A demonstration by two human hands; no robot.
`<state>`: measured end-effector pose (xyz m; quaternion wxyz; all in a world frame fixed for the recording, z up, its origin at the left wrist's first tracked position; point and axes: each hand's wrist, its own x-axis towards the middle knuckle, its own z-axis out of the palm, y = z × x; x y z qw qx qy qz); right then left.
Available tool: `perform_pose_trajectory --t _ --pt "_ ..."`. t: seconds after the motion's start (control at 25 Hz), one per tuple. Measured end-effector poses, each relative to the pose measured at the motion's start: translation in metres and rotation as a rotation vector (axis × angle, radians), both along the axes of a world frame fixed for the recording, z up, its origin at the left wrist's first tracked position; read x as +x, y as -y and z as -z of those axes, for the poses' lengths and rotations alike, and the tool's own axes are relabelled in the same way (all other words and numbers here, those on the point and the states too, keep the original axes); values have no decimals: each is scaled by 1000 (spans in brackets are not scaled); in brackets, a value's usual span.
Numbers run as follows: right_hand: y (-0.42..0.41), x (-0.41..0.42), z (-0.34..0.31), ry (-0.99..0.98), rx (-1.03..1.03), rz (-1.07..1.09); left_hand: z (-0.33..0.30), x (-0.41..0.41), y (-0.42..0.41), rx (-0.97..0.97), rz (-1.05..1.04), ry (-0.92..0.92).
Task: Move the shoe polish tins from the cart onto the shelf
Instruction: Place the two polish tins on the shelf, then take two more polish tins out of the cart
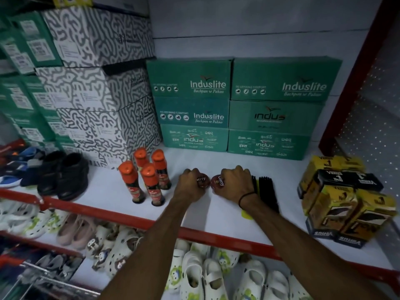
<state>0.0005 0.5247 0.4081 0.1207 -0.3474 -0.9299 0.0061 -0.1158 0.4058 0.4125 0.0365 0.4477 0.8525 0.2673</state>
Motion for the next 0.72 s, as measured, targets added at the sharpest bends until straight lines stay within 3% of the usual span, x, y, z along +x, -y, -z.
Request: perform_pose_trajectory --t 0.12,0.36,0.48,0.6,0.72 --pt "12 10 -11 -113 -100 4 -1 3 11 -12 -16 33" --pt "112 13 -12 -636 6 -281 8 29 110 550 -109 -44" --pt "180 1 18 -813 -2 -466 47 36 188 641 -247 -62" --pt "239 -3 73 -727 -85 -624 112 46 260 535 -431 23" --pt "293 11 171 -403 -256 -759 210 71 326 258 -583 211"
